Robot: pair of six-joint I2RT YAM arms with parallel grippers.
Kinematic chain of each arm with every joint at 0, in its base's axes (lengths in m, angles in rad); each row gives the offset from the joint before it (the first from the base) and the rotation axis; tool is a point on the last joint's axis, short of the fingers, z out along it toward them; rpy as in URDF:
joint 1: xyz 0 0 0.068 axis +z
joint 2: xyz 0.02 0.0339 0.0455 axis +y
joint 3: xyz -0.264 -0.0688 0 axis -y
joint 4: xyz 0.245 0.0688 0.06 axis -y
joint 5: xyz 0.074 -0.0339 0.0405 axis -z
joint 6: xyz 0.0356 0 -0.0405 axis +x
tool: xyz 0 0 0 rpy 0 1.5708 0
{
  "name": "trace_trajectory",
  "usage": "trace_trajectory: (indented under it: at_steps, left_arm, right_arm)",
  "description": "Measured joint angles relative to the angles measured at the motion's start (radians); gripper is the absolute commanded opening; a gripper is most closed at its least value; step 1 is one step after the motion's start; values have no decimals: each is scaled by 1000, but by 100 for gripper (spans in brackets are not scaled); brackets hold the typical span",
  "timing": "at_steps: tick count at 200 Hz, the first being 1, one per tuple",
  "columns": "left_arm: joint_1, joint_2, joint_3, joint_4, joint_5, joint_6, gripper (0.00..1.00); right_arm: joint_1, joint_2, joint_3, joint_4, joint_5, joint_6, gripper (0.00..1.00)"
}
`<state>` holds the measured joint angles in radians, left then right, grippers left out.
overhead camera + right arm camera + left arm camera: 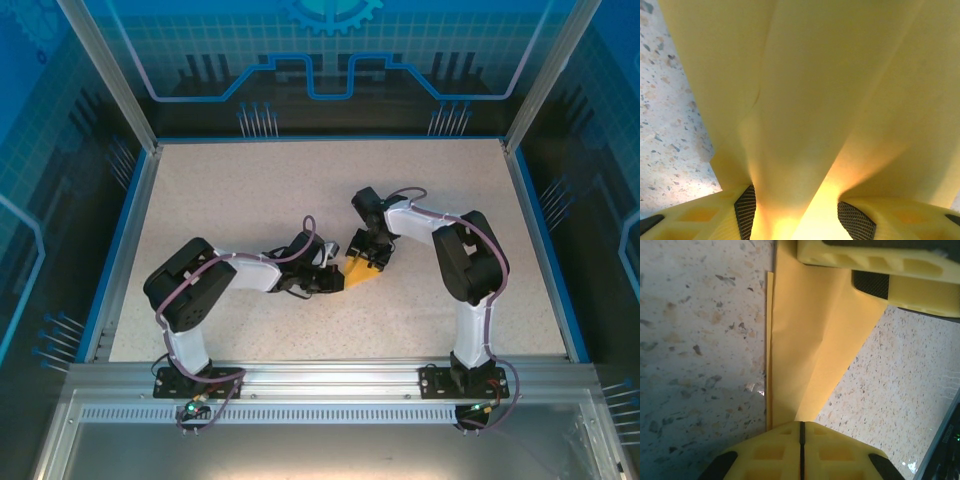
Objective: Fold a paper plane with a square sheet of paper (pick it up from the middle)
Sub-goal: Fourth fold the wing at the center of the table.
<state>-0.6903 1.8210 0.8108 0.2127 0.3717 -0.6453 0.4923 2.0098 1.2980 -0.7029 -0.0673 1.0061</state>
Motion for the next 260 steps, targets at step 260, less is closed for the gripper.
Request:
trace_trajectory:
  at_steps: [260]
  left_arm:
    - [14, 77, 32, 140, -28, -98, 1]
  right_arm:
    - [0, 0, 2, -2, 0, 0, 57]
